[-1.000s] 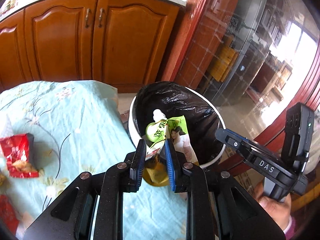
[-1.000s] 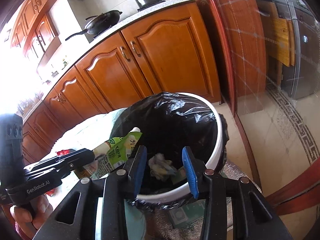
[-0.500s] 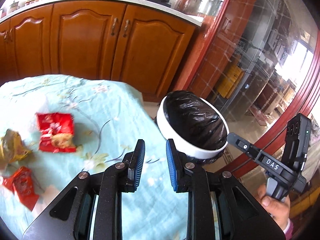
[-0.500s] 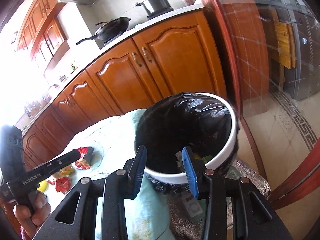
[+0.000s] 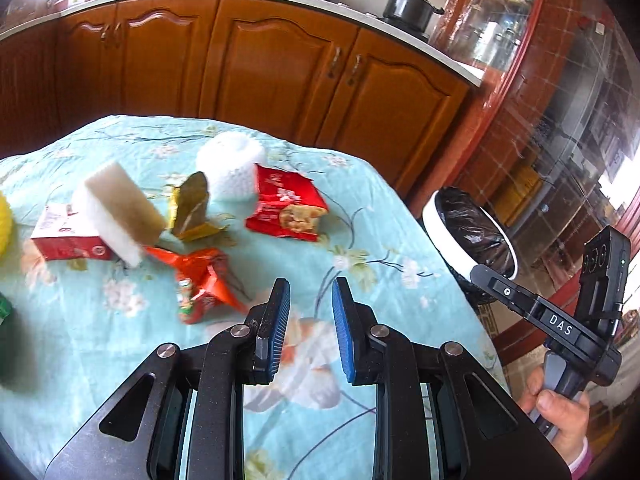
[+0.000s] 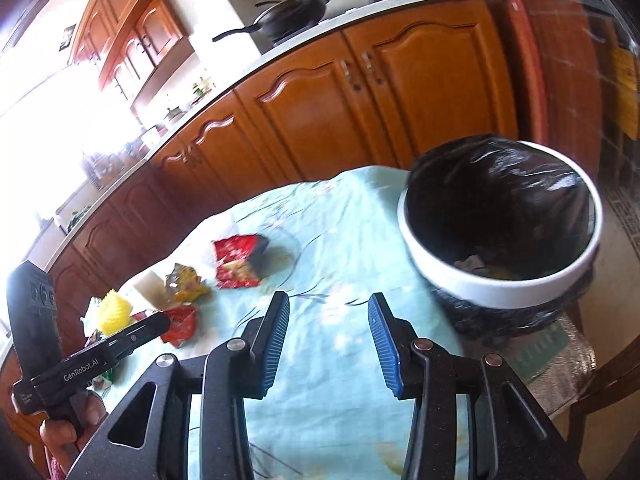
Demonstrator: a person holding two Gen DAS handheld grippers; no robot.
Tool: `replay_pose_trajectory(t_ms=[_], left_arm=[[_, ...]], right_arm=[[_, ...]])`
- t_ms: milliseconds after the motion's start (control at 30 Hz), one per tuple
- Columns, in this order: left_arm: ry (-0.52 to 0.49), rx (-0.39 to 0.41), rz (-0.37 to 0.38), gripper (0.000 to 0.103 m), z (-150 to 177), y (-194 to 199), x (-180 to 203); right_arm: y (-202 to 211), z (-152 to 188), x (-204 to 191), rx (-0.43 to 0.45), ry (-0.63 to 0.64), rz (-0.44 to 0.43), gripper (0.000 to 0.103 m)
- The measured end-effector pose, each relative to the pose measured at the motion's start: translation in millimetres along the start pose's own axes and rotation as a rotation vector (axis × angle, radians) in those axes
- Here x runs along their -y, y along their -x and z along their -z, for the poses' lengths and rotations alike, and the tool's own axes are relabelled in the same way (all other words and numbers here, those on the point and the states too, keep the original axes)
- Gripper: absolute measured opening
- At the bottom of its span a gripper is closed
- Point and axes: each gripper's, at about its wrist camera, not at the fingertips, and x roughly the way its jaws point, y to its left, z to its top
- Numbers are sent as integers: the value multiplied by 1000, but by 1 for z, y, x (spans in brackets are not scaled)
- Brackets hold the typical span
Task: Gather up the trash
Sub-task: 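Move both tools back to the table toward the white foam block, then grasp the white foam block with the left tool while the right tool grasps the red snack bag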
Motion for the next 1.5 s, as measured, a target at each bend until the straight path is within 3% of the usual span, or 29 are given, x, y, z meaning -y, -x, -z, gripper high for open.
replay_pose_trajectory(t_ms=[300, 567, 667, 767, 833, 1067, 1433, 1500], left_arm=[[81, 31, -80, 21, 4, 20, -60], [111, 44, -134, 22, -2, 22, -87], [118, 44, -161, 38, -7, 21, -96], [122, 44, -189, 43, -13, 18, -104], [129, 41, -209, 46, -19, 15, -111], [125, 41, -251, 60, -42, 2, -127], [83, 18, -294, 60, -56, -25, -128], [74, 16, -289, 50, -55, -27, -127]], right_arm=[[-30, 8, -44, -58, 56, -61, 47], [-53, 6, -65, -89, 79, -89, 47], [-64, 5, -70, -103, 83, -93, 47], [-73, 2, -73, -117, 82, -97, 48], [-80, -1, -74, -122, 78, -99, 56], [-104, -16, -77, -134, 55, -103, 65], [-153, -35, -80, -169, 15, -94, 65], [-159, -34, -79, -172, 15, -85, 65]])
